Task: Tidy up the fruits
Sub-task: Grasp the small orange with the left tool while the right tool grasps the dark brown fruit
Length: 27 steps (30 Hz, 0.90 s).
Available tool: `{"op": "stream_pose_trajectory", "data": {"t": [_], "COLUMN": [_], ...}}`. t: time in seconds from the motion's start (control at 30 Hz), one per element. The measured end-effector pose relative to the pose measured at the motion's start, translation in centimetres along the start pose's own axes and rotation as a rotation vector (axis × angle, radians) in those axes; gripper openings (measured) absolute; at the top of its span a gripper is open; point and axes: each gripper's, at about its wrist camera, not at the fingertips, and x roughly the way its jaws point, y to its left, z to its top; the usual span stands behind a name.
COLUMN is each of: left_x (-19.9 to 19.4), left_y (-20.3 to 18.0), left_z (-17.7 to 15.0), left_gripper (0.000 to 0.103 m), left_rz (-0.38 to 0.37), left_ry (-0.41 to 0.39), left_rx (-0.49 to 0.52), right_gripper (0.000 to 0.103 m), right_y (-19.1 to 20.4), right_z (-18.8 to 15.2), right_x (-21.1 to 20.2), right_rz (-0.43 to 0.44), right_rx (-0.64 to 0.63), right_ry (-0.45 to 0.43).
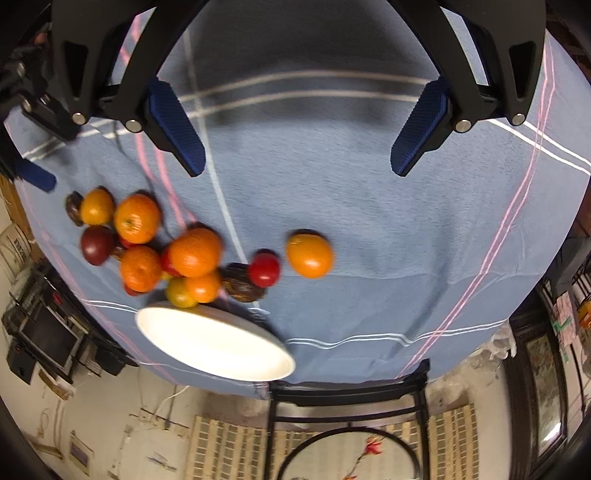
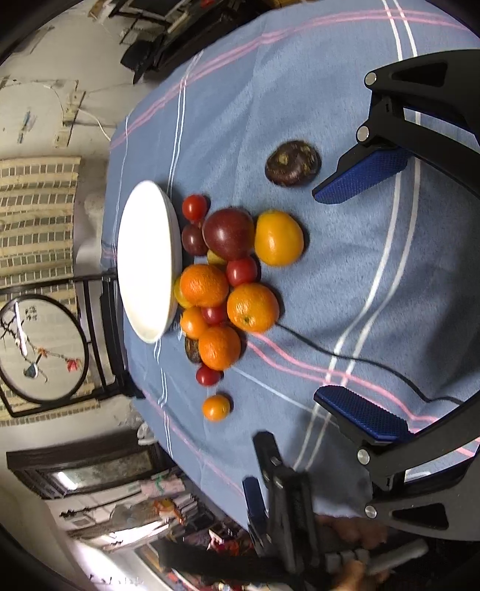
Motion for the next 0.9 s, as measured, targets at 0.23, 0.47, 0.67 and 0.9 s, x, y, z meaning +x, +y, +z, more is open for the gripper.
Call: {"op": "stream_pose_trajectory", "data": {"t": [0.23, 0.47, 0.67, 0.9], "left_x": [3.1, 7.1, 7.5, 5.4], "left_y": [-0.7, -0.4, 0.0, -0.8], "left_z": [2.5, 5.3, 6.1, 4.8], "left_gripper": [0.098, 0.060, 0.037, 0.037], "left_rz": [0.049, 0.015, -0.018, -0.059], "left_ry": [0.000, 0.077, 0.041, 0.009], "left_rx": [0.098, 0.092, 0.085, 0.131], "right_gripper": [0.099, 0.099, 0.099, 0.099], "right_y": [-0.8, -2.6, -3.6, -4.7], "right_z": [0.2, 0.7, 1.3, 2.2], "right_x": [0.5, 1.4, 2.1, 3.0], "right_rz": [0.033, 0.046, -0.015, -0.134], "right_rx": [0.006, 0.076, 0.094, 0.100], "right_ry": [0.004, 0.026, 0.049, 0.081]}}
